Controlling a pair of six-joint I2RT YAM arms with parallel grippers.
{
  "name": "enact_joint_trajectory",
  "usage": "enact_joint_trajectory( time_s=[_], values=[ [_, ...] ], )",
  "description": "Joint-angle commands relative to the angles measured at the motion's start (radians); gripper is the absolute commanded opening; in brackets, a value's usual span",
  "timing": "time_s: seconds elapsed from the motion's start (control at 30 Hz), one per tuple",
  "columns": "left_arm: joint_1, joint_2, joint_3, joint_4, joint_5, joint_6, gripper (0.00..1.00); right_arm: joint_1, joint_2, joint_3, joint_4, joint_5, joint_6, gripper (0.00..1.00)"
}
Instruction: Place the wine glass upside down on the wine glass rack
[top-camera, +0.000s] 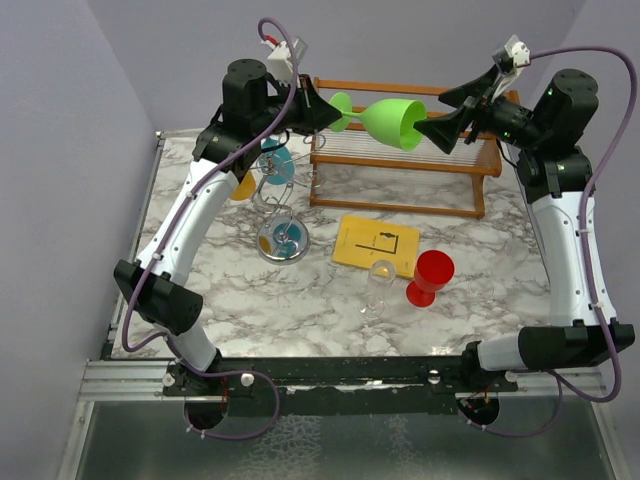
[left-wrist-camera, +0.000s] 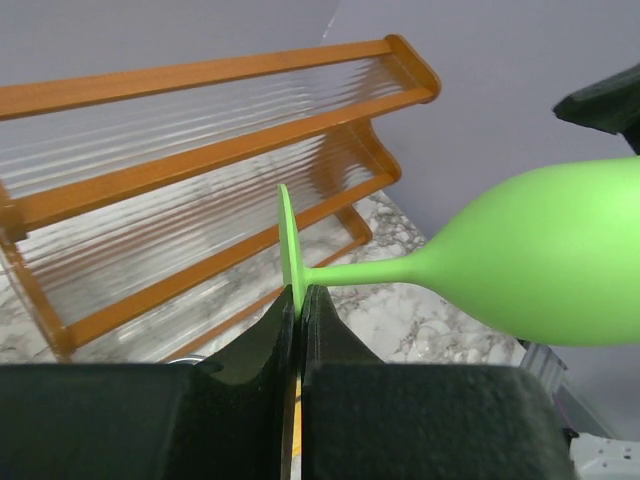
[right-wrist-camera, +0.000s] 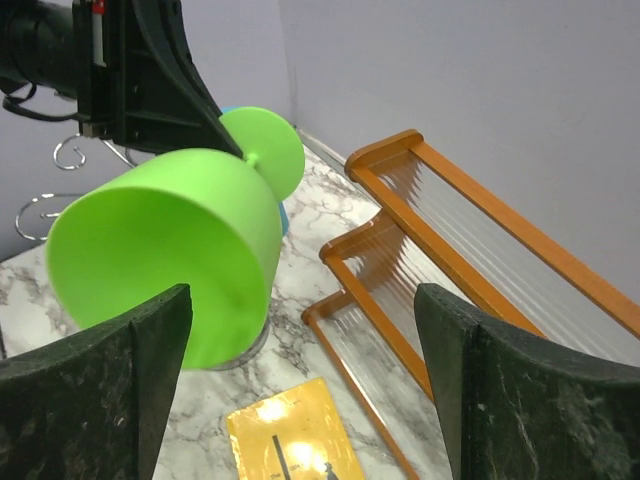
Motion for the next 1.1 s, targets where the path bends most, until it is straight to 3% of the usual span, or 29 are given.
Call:
enact_joint_trajectory(
  time_s=[0.0,0.4,0.63,0.87,1.07],
  values=[
    [0.030,-0.049,0.042,-0.020,-0.076,0.079,0.00,-0.004,-0.046,-0.007,-0.074,0.077,-0.111,0.96],
    [0.036,-0.055,0.180,-0.106,-0.344,0.422,0.00,-0.004,-0.090,-0.155,-0.138,0.155,-0.305,1.00],
    [0.027,-0.037,0.241,-0.109,-0.441,0.585,0.00,-0.004,-0.134,-0.360,-0.079,0.153,-0.348,1.00],
    [-0.051,-0.005,0.247,-0.107,-0.609,0.813,0.00,-0.004,-0.172,-0.523,0.000,0.167,-0.366,1.00],
    [-0.143,0.043,0.236,-0.101,-0.747,0.992,0.00,-0.004,-0.164,-0.571,0.028,0.078,-0.345,1.00]
  ],
)
